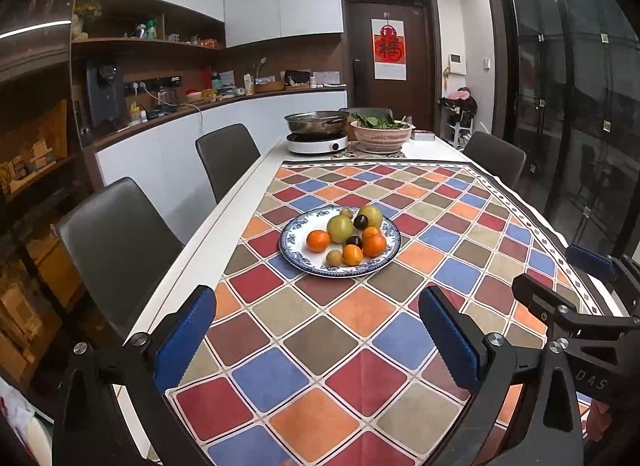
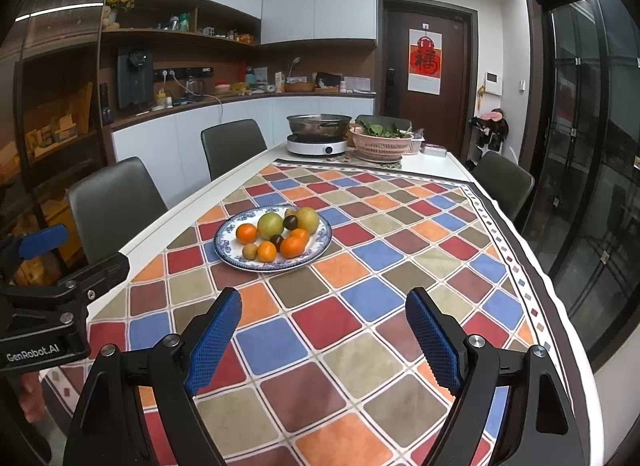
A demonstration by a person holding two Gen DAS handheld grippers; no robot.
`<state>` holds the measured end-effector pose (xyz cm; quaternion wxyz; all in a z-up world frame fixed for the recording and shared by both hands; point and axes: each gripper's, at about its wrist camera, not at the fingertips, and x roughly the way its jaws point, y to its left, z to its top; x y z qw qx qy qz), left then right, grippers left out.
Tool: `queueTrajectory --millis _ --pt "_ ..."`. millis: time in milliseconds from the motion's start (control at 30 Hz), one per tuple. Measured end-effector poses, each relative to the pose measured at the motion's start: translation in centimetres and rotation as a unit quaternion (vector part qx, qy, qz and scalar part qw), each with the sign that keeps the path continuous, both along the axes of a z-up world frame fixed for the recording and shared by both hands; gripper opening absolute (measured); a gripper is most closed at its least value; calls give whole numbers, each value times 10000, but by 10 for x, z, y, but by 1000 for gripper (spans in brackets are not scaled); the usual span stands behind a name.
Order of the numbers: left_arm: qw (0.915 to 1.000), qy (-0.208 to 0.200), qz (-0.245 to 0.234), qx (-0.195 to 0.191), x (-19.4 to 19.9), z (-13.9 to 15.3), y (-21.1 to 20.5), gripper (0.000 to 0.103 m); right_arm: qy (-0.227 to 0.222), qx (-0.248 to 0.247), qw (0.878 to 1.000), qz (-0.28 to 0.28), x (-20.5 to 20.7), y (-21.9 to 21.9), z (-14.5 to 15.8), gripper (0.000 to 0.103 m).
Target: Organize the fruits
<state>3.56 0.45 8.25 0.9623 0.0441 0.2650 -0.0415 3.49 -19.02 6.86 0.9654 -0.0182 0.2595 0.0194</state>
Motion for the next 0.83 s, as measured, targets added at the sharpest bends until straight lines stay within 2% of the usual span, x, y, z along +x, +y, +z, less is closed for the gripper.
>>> queueTrajectory --millis 833 --pt "9999 167 -23 -7 0 -11 -5 103 99 31 9999 -46 -4 -2 -13 84"
